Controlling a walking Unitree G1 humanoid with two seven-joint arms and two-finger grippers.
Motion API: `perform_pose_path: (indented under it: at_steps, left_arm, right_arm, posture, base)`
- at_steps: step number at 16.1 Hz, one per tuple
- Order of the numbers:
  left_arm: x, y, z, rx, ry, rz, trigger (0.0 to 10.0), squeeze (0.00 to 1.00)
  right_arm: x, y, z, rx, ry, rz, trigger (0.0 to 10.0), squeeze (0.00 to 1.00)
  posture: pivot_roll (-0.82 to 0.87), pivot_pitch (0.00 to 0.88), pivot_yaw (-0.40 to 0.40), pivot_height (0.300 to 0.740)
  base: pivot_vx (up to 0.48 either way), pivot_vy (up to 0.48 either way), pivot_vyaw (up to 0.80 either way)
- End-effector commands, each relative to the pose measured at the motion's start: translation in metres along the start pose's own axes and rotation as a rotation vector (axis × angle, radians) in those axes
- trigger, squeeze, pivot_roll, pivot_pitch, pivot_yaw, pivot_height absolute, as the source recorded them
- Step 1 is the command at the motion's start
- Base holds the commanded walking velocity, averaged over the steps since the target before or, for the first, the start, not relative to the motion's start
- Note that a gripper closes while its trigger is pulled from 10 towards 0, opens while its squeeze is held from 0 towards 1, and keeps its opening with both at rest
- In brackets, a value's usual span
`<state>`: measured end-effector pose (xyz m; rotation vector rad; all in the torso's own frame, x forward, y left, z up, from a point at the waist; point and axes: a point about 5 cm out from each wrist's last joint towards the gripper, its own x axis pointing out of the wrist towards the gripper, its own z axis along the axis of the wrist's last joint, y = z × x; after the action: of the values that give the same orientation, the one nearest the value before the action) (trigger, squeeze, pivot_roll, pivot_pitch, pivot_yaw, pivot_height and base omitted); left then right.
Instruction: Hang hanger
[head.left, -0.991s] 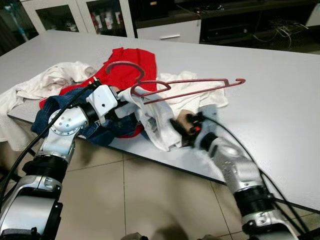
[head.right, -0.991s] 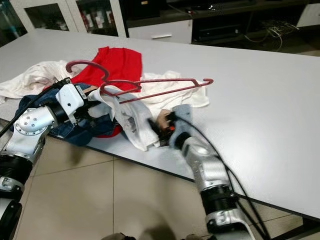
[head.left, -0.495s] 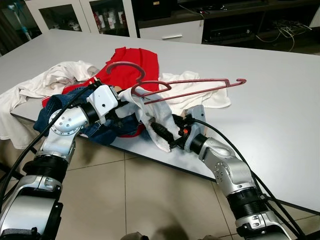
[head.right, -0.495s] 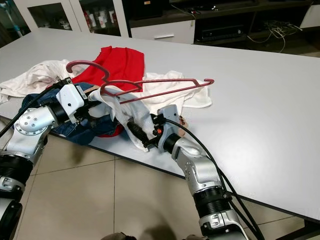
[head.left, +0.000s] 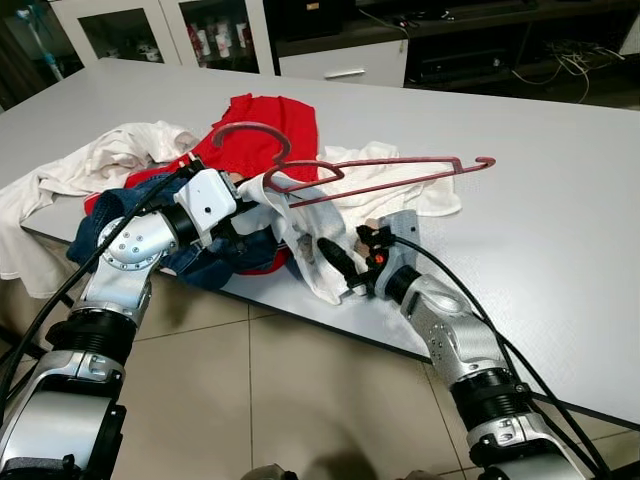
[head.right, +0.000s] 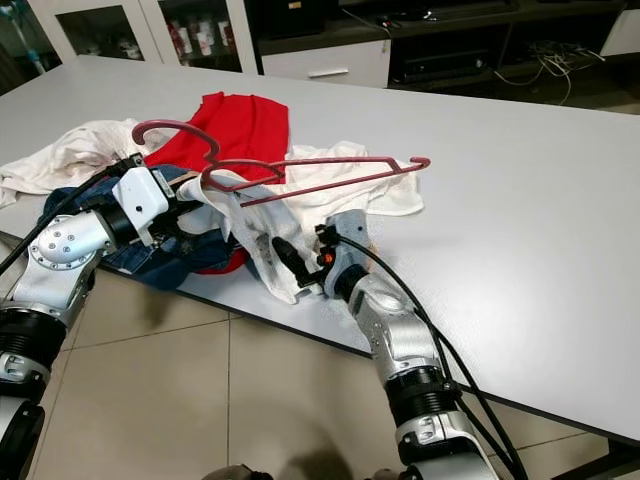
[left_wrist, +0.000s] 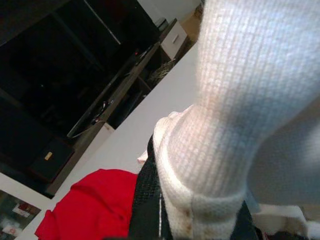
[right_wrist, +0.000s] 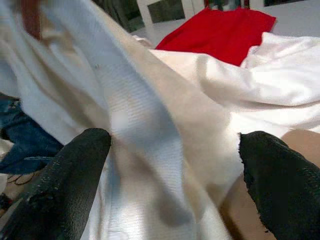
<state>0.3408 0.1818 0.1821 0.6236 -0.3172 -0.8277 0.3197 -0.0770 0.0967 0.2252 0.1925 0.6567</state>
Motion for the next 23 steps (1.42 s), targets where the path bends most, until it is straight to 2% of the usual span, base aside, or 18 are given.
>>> perform_pose_path:
  at_steps: [1, 5, 6, 7, 8, 9, 10, 12, 15, 18, 23]
  left_arm:
    - [0.002, 0.003, 0.004, 0.013, -0.014, -0.005, 0.0, 0.0]
    - [0.001, 0.003, 0.004, 0.014, -0.013, -0.004, 0.0, 0.0]
    - [0.001, 0.003, 0.004, 0.014, -0.012, -0.004, 0.0, 0.0]
    - [0.001, 0.003, 0.004, 0.014, -0.012, -0.004, 0.0, 0.0]
    - [0.001, 0.004, 0.005, 0.015, -0.012, -0.004, 0.0, 0.0]
    - [0.002, 0.004, 0.005, 0.015, -0.013, -0.003, 0.0, 0.0]
    - [0.002, 0.004, 0.005, 0.016, -0.013, -0.003, 0.0, 0.0]
    - [0.002, 0.004, 0.005, 0.017, -0.013, -0.004, 0.0, 0.0]
    - [0.0, 0.004, 0.003, 0.016, -0.004, 0.003, 0.0, 0.0]
    - [0.001, 0.002, 0.003, 0.008, -0.006, 0.007, 0.0, 0.0]
    - [0.001, 0.003, 0.003, 0.009, -0.004, 0.016, 0.0, 0.0]
  right_arm:
    - [0.007, 0.014, 0.004, -0.014, -0.019, 0.075, 10.0, 0.7]
    - [0.008, 0.03, 0.0, 0.018, -0.034, 0.167, 10.0, 0.7]
    - [0.007, 0.031, -0.001, 0.029, -0.033, 0.187, 9.5, 0.67]
    - [0.005, 0.031, -0.002, 0.034, -0.031, 0.201, 2.7, 0.62]
    - [0.004, 0.031, -0.003, 0.036, -0.03, 0.214, 1.7, 0.61]
    - [0.001, 0.03, -0.005, 0.034, -0.028, 0.222, 0.0, 0.14]
    - [0.0, 0.03, -0.006, 0.035, -0.027, 0.224, 0.0, 0.0]
    - [-0.005, 0.025, -0.015, 0.047, 0.015, 0.205, 0.0, 0.0]
    - [-0.01, 0.021, -0.017, 0.038, 0.024, 0.189, 0.0, 0.0]
    - [-0.01, 0.024, -0.011, 0.02, -0.009, 0.199, 0.0, 0.0]
    - [-0.011, 0.029, -0.006, 0.06, -0.054, 0.229, 0.0, 0.0]
  posture:
    - [-0.11, 0.0, 0.12, 0.74]
    - [-0.1, 0.0, 0.121, 0.74]
    - [-0.11, 0.0, 0.122, 0.74]
    - [-0.11, 0.0, 0.122, 0.74]
    - [-0.11, 0.0, 0.122, 0.74]
    - [-0.11, 0.0, 0.124, 0.74]
    - [-0.11, 0.0, 0.124, 0.74]
    - [-0.11, 0.0, 0.124, 0.74]
    - [-0.11, 0.0, 0.124, 0.74]
    - [-0.11, 0.0, 0.122, 0.74]
    - [-0.11, 0.0, 0.122, 0.74]
  base:
    - [0.0, 0.0, 0.0]
    - [0.0, 0.0, 0.0]
    - [0.0, 0.0, 0.0]
    - [0.0, 0.0, 0.0]
    - [0.0, 0.0, 0.0]
    - [0.0, 0.0, 0.0]
    - [0.0, 0.0, 0.0]
    - [0.0, 0.0, 0.0]
    - [0.0, 0.0, 0.0]
    - [0.0, 0.0, 0.0]
    - [0.0, 0.0, 0.0]
